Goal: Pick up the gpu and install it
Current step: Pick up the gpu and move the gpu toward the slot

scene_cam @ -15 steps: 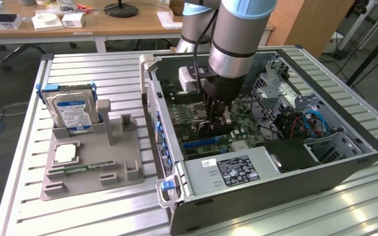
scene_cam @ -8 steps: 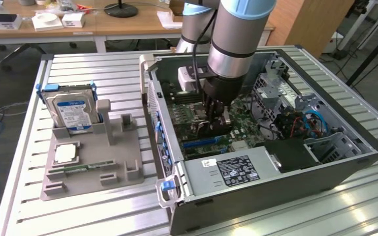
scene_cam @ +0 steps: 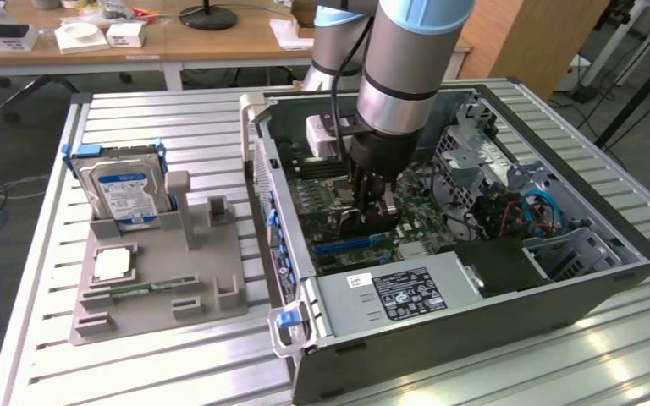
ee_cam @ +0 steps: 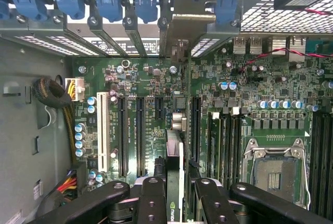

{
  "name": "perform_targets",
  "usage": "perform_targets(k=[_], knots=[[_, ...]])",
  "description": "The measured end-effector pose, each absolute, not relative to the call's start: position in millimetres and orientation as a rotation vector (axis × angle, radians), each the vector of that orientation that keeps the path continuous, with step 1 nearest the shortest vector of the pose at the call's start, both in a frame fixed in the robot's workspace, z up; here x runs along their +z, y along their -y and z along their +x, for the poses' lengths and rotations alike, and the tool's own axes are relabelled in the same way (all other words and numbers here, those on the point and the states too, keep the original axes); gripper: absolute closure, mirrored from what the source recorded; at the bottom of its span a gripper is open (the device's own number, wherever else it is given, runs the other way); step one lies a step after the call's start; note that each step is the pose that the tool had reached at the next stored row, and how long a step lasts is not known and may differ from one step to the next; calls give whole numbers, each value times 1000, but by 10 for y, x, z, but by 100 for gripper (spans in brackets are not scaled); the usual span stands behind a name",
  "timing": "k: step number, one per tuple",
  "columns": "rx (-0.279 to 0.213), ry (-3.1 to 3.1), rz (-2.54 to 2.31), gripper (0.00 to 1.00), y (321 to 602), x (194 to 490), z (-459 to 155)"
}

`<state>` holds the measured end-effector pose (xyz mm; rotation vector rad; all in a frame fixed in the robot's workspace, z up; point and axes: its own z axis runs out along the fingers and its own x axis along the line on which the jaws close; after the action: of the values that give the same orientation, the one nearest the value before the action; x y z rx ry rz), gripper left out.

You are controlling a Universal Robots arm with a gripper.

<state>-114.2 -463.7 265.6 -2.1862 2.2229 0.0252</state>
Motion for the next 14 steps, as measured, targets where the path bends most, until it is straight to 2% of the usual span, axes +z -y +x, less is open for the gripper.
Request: perform_targets(k=[14], knots=[[25,-2223,-2186,74,4637,2648,-1142]])
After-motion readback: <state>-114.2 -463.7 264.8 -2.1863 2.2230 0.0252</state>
